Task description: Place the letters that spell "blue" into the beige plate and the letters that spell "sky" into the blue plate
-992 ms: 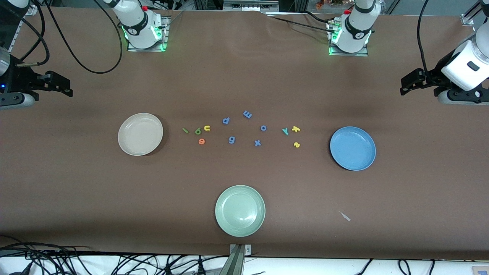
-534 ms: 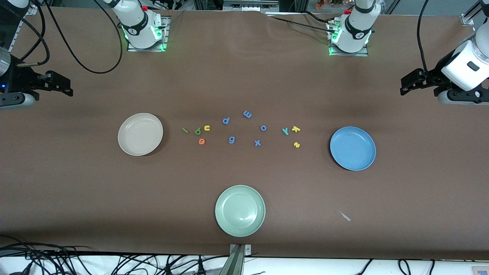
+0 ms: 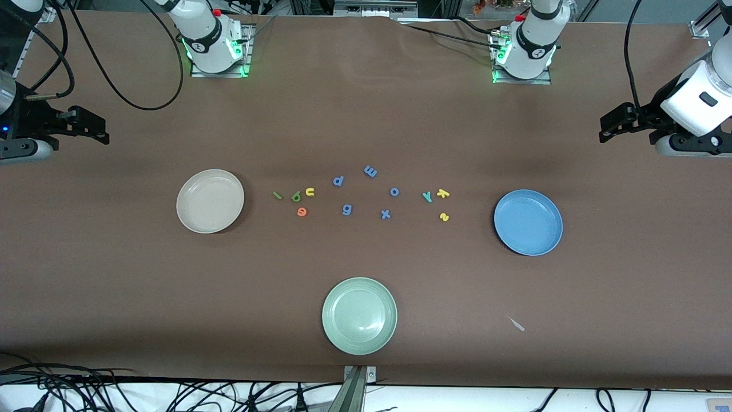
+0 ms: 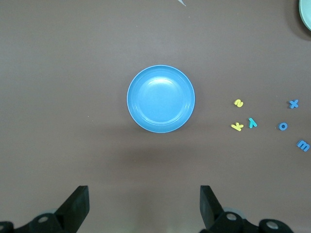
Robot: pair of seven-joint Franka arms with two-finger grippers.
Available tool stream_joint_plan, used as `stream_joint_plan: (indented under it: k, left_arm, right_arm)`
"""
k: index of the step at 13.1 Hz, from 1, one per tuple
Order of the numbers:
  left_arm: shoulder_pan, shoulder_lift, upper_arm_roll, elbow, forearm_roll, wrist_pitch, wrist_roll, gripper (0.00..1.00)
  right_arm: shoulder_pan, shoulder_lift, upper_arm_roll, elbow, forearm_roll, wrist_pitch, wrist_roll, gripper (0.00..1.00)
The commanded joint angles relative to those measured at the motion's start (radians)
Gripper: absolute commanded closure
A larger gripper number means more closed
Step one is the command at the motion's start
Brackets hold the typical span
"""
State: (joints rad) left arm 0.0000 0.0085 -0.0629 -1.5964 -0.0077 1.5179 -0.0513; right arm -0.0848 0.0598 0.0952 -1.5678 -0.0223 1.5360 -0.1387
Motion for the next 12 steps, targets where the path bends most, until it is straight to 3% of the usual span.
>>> stream_joint_plan:
  k: [1, 6, 9, 12]
  left_arm:
    - [-0.005, 0.015, -0.006, 0.035, 0.015, -0.028, 0.019, 0.00]
    - [-0.043, 0.042, -0.038, 0.033, 0.011, -0.068, 0.019, 0.00]
    - [-0.052, 0.129, -0.064, 0.029, 0.011, -0.087, 0.019, 0.00]
    - [-0.153, 0.304, -0.063, 0.038, 0.015, -0.046, 0.005, 0.00]
  right_arm:
    - [0.007, 0.009, -0.005, 0.023, 0.005, -0.022, 0.002, 0.00]
    - [0.005, 0.009, -0.005, 0.023, 0.005, -0.022, 0.002, 0.00]
    - [0.002, 0.011, -0.006, 0.025, 0.005, -0.022, 0.002, 0.00]
    - [0.002, 0.011, -0.006, 0.025, 0.005, -0.016, 0.004, 0.00]
